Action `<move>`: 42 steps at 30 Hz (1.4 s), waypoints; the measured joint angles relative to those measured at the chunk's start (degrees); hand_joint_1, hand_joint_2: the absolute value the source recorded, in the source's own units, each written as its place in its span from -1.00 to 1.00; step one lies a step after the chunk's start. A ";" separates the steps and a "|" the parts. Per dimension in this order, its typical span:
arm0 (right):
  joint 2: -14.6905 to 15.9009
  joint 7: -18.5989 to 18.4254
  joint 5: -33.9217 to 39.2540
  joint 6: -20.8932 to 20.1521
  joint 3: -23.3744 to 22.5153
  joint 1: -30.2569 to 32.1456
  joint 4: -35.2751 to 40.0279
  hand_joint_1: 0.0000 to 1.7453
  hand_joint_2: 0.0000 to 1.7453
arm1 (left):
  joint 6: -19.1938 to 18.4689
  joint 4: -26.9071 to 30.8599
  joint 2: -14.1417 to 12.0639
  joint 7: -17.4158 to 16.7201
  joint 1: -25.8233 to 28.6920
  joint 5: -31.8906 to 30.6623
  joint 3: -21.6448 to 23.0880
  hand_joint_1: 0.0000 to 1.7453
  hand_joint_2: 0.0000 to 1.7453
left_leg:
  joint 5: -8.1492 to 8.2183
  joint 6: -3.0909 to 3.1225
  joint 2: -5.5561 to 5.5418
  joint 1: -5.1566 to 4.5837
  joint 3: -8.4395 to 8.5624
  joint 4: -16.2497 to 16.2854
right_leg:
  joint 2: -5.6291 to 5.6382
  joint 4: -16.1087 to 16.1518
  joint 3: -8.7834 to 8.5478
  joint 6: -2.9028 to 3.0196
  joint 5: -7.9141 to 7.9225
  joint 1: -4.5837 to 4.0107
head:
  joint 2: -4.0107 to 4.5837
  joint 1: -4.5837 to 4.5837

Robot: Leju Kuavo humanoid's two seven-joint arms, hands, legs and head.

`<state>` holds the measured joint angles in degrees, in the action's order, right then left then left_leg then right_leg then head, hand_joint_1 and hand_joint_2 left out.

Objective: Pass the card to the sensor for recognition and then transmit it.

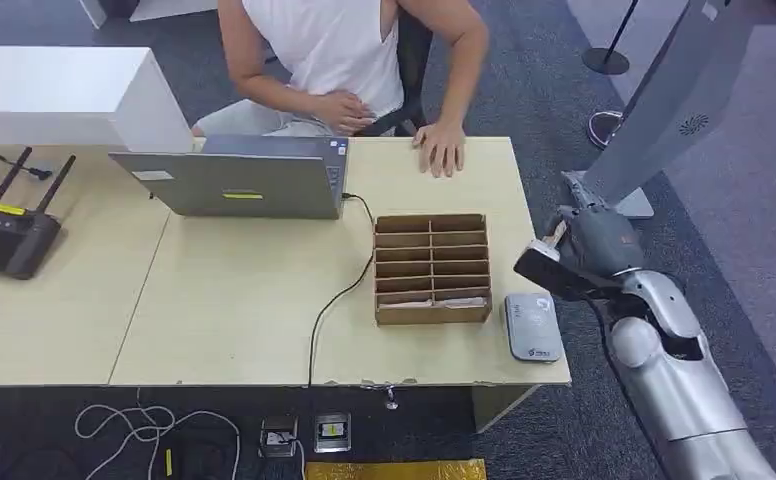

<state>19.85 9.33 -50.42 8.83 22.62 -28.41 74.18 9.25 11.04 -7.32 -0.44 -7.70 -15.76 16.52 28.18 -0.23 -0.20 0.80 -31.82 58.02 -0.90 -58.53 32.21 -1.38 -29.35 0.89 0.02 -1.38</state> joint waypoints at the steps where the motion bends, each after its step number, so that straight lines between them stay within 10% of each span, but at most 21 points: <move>1: -0.02 -0.02 0.02 0.06 0.04 0.25 -0.30 1.00 1.00 | 0.04 0.00 0.02 0.00 0.01 0.00 0.00 -1.00 -1.00 | 0.00 0.00 0.00 0.00 0.00 0.00 | 0.00 0.00 0.00 0.00 0.00 0.00 | 0.00 0.00; 42: -0.59 1.35 2.12 5.86 1.60 7.31 -10.23 1.00 1.00 | 0.33 0.00 0.24 -0.20 0.15 0.07 0.00 -1.00 -1.00 | 0.01 -0.02 0.02 0.00 0.00 0.00 | 0.02 0.00 0.02 0.01 0.00 0.00 | 0.00 0.00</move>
<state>19.26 10.69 -48.30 14.69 24.22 -21.10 63.95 9.57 11.04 -7.08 -0.63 -7.55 -15.69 16.52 28.19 -0.25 -0.19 0.80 -31.82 58.02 -0.88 -58.53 32.23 -1.37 -29.36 0.89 0.02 -1.38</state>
